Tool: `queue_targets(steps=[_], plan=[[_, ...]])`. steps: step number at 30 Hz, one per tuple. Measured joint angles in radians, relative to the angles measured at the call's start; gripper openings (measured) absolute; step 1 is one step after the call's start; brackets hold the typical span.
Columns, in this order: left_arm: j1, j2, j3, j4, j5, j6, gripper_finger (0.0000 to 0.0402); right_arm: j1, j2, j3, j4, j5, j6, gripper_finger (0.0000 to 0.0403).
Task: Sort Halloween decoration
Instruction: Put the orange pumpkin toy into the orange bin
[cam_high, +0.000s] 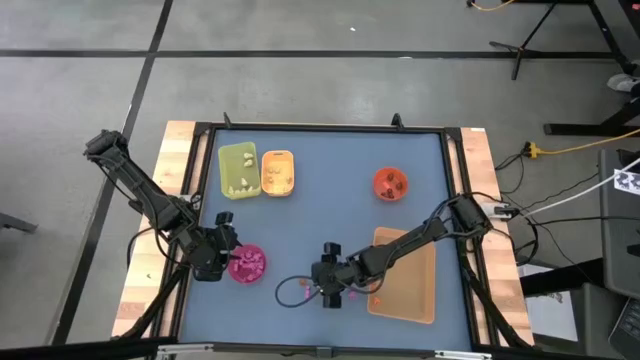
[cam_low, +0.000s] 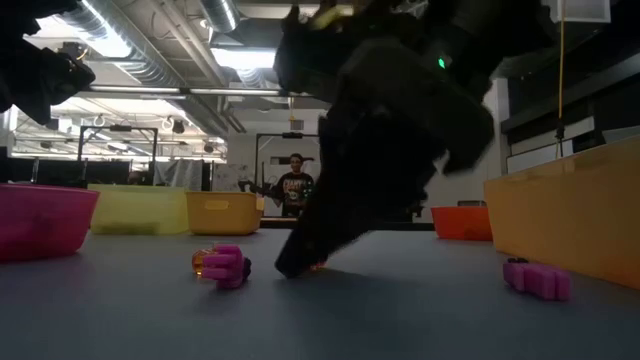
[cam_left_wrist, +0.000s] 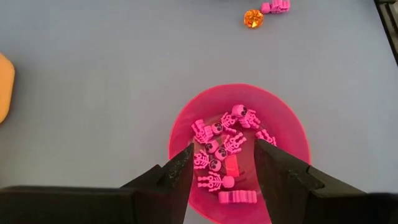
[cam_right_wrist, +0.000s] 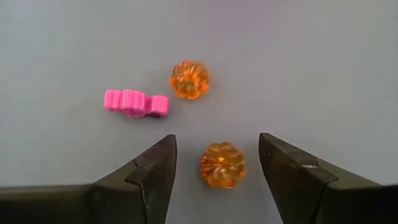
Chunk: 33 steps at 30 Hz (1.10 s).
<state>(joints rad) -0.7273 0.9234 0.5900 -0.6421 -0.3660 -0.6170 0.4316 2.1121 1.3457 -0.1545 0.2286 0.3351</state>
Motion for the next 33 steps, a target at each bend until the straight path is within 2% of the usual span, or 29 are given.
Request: queue_targets(steps=[33], plan=[[0.0, 0.0, 0.0, 0.004, -0.012, 0.0, 0.0151, 0.0, 0.012, 0.001, -0.02, -0.014, 0.0, 0.0218]])
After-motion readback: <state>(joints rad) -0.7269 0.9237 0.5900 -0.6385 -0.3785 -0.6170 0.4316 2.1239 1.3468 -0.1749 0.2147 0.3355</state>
